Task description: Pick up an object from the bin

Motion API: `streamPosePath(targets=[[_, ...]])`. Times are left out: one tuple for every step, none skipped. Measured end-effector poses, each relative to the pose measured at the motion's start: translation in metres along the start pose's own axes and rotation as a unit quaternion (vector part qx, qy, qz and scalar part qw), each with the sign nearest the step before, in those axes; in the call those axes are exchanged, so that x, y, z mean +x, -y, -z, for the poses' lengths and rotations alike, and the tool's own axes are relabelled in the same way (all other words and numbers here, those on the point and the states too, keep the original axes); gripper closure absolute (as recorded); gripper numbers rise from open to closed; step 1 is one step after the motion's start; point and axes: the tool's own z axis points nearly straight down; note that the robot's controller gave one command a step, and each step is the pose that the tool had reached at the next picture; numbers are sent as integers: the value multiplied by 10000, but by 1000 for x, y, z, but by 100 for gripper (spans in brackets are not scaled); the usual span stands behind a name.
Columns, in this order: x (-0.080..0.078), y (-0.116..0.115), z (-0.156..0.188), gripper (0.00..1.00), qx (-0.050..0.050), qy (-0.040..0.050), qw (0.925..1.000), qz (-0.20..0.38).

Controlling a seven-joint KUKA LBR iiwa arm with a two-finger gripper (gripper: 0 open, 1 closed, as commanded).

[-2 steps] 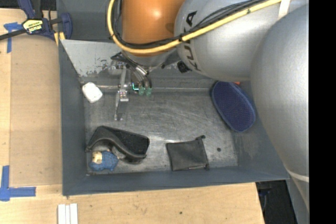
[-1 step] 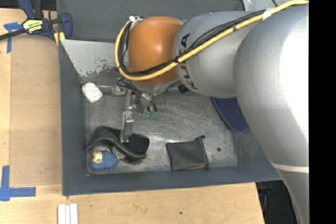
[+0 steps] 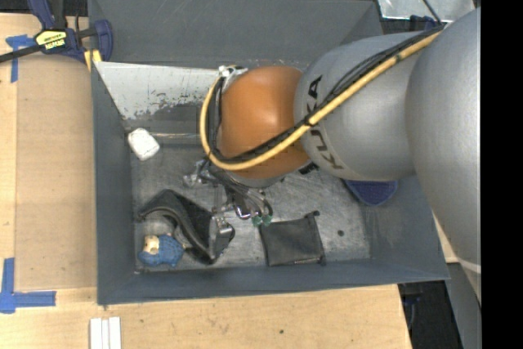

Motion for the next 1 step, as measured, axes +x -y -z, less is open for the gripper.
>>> streamPosePath(targets=[[-9, -30, -58, 0, -10, 33, 9972, -752]])
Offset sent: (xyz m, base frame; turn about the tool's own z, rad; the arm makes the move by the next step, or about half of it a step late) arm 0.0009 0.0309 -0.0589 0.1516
